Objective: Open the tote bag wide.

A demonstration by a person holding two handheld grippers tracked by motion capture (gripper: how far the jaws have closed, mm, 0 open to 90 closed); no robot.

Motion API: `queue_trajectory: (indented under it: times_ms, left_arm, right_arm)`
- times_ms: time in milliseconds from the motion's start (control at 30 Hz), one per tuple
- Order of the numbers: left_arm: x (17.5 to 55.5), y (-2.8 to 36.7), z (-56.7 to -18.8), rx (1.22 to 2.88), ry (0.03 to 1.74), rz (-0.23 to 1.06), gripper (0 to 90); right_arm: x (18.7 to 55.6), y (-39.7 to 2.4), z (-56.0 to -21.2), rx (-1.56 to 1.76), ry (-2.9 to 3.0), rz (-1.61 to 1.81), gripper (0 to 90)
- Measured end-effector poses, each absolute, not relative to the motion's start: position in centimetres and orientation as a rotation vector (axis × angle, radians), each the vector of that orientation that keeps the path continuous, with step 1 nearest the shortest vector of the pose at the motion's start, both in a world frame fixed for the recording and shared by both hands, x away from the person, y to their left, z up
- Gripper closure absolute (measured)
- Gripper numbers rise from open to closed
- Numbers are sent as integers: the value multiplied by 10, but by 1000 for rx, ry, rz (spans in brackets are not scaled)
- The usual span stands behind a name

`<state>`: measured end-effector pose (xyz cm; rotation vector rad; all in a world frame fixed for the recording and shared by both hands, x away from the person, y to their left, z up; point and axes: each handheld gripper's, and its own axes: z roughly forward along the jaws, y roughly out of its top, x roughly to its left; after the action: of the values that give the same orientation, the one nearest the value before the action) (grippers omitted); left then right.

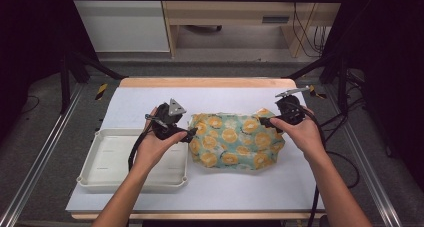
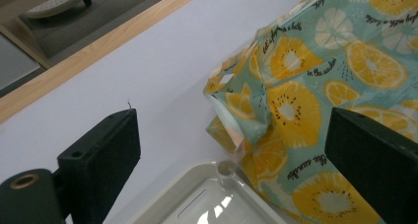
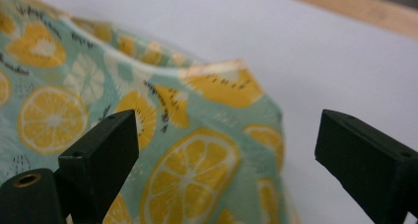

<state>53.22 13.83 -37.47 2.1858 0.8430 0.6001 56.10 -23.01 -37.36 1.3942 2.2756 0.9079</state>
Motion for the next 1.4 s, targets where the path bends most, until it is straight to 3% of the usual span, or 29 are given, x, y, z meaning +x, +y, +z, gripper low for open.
queue_trajectory:
  times_ms: [67, 100, 167, 200, 267, 300, 333, 633, 933, 1167, 1333, 1400]
  left_arm:
    - [533, 138, -374, 2187, 839, 605, 69]
    - [535, 137, -373, 2191, 834, 608, 70]
    - [538, 134, -373, 2184, 835, 606, 82]
    - [540, 133, -373, 2199, 832, 605, 82]
    - [546, 130, -376, 2212, 838, 613, 102]
    - [548, 129, -378, 2226, 849, 616, 102]
    - [551, 129, -381, 2234, 869, 614, 104]
    - [542, 130, -384, 2227, 851, 594, 97]
    - [525, 113, -379, 2258, 743, 592, 90]
    - [533, 100, -373, 2257, 702, 541, 90]
    - [556, 83, -392, 2319, 730, 466, 90]
    - [555, 79, -396, 2341, 724, 417, 152]
  right_arm:
    - [561, -229, -376, 1403, 2280, 907, 129]
    - [561, -229, -379, 1403, 2294, 892, 206]
    - [557, -226, -387, 1373, 2353, 874, 474]
    - [557, -226, -387, 1373, 2353, 874, 474]
    - [547, -226, -388, 1326, 2347, 944, 752]
    - [547, -226, -388, 1326, 2347, 944, 752]
    - [538, -226, -386, 1256, 2315, 996, 859]
    - [484, -230, -379, 1079, 2253, 1194, 889]
    - [423, -236, -418, 997, 2308, 1235, 889]
    - [416, -242, -439, 1021, 2365, 1191, 887]
    - [418, -247, -451, 1027, 2387, 1187, 887]
    - [418, -248, -453, 1032, 2374, 1186, 887]
